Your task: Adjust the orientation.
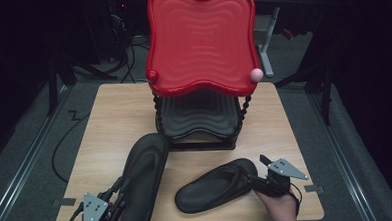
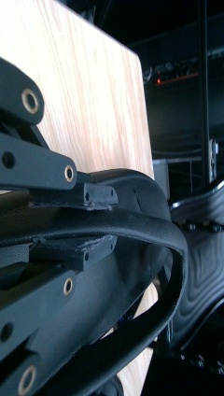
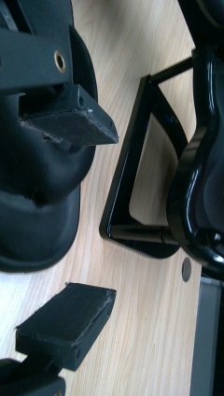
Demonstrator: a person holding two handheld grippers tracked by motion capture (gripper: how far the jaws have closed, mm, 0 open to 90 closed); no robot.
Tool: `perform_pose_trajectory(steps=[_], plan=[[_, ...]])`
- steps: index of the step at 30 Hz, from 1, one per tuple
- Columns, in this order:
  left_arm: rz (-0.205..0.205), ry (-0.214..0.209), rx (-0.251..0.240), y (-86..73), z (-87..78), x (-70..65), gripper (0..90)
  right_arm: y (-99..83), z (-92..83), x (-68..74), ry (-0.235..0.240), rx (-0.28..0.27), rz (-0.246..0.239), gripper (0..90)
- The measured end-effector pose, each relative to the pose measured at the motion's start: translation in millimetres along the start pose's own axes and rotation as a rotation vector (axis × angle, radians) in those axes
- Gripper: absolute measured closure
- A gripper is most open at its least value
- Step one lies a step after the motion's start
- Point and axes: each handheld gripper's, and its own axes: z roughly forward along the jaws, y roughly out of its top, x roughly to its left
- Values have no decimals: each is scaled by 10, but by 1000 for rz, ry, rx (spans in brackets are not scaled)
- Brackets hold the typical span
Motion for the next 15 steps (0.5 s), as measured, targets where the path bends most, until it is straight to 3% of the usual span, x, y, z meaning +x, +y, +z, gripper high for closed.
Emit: perform_pose_trajectory(steps=[8,12,15], plan=[[21,-61,-19,79,231,-275,774,32,-32,229,35,-10,-8,229],[59,-96,-28,151,345,-420,774,56,-22,358,64,-13,-1,234],[62,-110,-34,183,410,-499,777,86,12,448,77,-13,-8,234]])
